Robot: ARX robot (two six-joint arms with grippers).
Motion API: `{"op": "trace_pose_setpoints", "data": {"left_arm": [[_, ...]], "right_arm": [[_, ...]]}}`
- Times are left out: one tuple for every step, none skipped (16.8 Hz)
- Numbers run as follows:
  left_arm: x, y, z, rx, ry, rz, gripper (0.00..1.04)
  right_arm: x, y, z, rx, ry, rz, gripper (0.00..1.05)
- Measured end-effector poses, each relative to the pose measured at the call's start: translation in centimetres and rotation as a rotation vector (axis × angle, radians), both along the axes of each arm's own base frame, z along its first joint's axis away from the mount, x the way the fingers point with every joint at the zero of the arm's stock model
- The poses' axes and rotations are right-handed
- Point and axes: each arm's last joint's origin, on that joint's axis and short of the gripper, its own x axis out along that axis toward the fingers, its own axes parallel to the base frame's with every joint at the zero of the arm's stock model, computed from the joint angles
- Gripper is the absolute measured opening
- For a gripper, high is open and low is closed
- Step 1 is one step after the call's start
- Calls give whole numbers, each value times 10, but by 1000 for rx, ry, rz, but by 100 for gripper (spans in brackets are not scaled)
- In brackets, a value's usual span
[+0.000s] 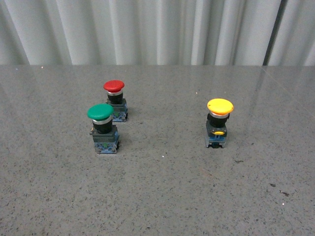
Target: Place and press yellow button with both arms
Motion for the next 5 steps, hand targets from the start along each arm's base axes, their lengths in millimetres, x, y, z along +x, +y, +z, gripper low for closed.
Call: {"op": "trace_pose_setpoints", "data": {"left_arm": [[0,0,0,0,0,0,98],[0,0,0,0,0,0,98],[0,0,0,0,0,0,98],[0,0,0,0,0,0,98],[0,0,0,0,0,0,98]], "right_arm": [[0,0,0,0,0,0,98],[0,0,0,0,0,0,98],[0,0,0,0,0,0,98],[0,0,0,0,0,0,98],[0,0,0,0,0,0,98]]}}
